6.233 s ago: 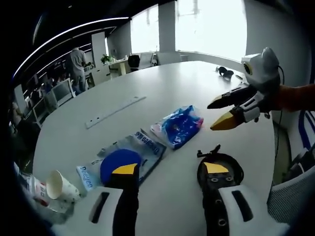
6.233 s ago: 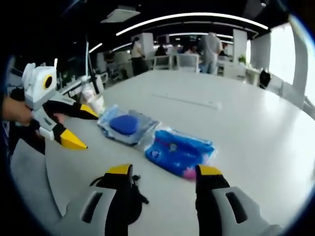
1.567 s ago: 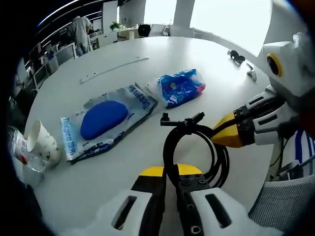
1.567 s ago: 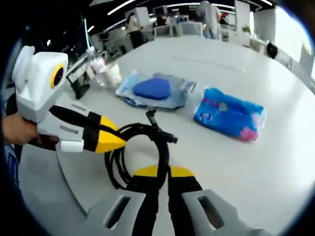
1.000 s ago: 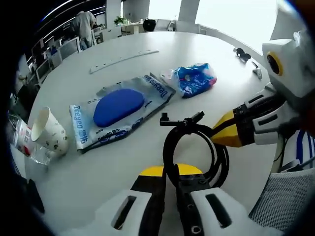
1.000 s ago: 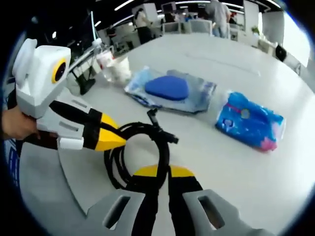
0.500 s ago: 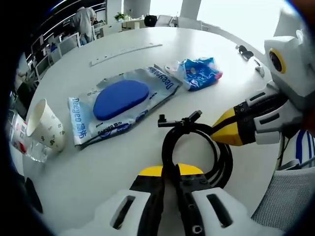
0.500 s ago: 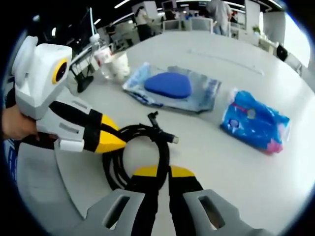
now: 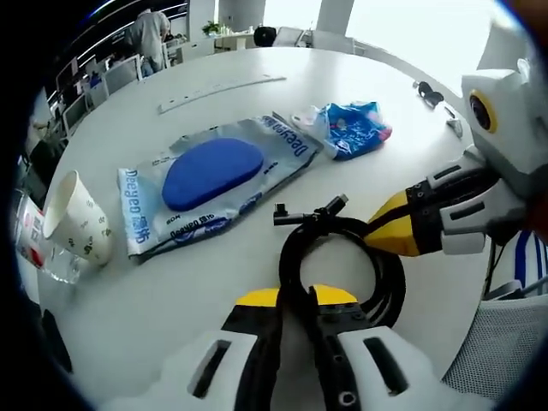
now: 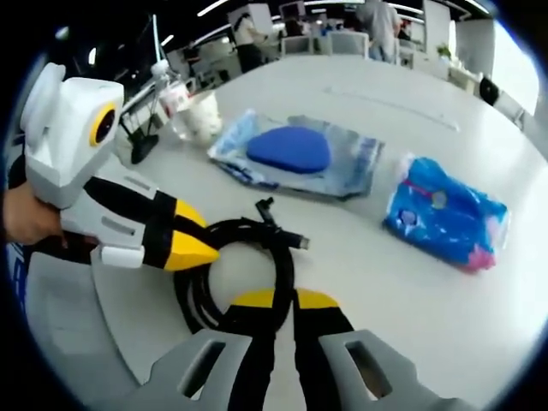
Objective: Arrange the tabletop items into an orderly group along one side of the table until the central work area is clear of visible clutter.
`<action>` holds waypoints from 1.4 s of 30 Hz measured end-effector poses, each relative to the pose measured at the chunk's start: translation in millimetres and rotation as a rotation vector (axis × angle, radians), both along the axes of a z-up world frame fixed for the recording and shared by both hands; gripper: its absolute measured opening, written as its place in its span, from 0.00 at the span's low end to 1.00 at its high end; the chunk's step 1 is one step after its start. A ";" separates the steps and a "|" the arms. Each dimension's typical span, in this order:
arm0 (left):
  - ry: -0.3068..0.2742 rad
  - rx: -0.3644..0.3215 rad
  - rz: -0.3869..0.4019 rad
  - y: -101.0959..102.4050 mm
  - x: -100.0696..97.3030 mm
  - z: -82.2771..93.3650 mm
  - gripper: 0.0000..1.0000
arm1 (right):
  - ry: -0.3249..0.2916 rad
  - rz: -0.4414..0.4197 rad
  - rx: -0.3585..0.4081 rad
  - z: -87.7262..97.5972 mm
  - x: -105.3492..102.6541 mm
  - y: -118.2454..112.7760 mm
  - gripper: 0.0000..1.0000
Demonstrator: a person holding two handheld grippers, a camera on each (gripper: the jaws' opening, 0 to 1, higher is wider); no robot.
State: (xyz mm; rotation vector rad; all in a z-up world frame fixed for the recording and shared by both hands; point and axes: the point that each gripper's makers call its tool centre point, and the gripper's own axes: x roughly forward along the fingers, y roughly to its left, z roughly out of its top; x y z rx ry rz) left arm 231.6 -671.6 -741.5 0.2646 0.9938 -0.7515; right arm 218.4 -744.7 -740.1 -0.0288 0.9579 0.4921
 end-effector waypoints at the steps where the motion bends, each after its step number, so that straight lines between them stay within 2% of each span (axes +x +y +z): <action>1: -0.002 0.003 -0.004 0.0 -0.8 -0.6 0.13 | -0.007 0.007 -0.002 0.3 0.0 0.5 0.03; 13: -0.015 0.017 -0.016 0.9 -3.3 0.0 0.15 | -0.020 0.031 -0.004 0.2 -1.5 2.8 0.04; 18: -0.023 0.018 -0.022 0.8 -3.1 0.2 0.16 | -0.058 0.068 -0.025 1.3 -1.2 2.9 0.05; 21: -0.053 0.024 -0.040 2.6 -1.7 2.0 0.25 | -0.114 0.104 -0.020 9.3 0.6 4.5 0.06; 22: -0.057 0.028 -0.039 3.8 -1.7 2.3 0.29 | -0.127 0.094 -0.015 12.7 1.7 3.1 0.08; 25: -0.075 -0.003 -0.021 6.1 1.4 7.8 0.34 | -0.196 0.081 0.005 25.2 8.7 0.0 0.21; 27: -0.096 -0.006 -0.024 8.2 3.9 10.3 0.37 | -0.211 0.087 0.007 29.7 8.5 -1.4 0.29; 31: -0.127 -0.010 -0.023 12.3 7.4 16.3 0.41 | -0.245 0.108 0.001 36.0 8.6 -2.5 0.35; 37: -0.180 -0.027 -0.016 13.8 13.1 28.5 0.54 | -0.293 0.133 -0.001 44.0 9.7 -1.5 0.54; 42: -0.222 -0.043 -0.016 15.3 16.0 39.3 0.61 | -0.307 0.167 0.009 49.2 3.7 1.1 0.61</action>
